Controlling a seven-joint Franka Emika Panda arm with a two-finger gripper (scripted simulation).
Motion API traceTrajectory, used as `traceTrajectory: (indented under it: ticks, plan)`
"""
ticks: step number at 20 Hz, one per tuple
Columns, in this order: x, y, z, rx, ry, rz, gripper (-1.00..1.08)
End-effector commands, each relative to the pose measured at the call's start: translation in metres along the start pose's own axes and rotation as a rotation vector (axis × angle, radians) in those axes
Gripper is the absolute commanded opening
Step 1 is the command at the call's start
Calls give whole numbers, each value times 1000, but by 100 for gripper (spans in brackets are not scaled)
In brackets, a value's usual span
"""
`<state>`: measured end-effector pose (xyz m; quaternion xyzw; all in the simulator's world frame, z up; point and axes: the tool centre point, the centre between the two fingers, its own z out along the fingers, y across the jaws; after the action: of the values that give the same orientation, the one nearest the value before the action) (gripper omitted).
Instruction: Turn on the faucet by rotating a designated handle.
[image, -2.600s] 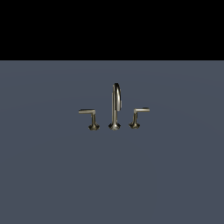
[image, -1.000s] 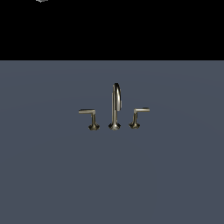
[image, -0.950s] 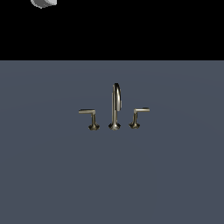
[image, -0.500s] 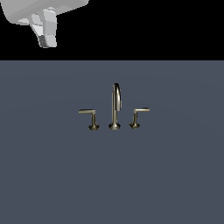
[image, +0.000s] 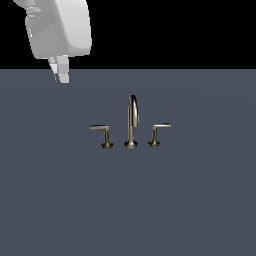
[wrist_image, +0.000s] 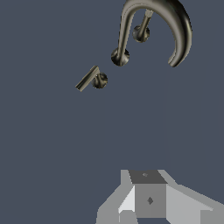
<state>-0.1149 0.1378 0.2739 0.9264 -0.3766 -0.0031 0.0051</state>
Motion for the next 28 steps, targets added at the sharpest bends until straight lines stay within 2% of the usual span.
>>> traceTrajectory:
  ticks: [1,16,28]
  plan:
    - [5,-10,12,3,-1,47,-100]
    - [48,-61,78,8,-3,313,-100]
    - [101,-96,141,8,1,568,-100]
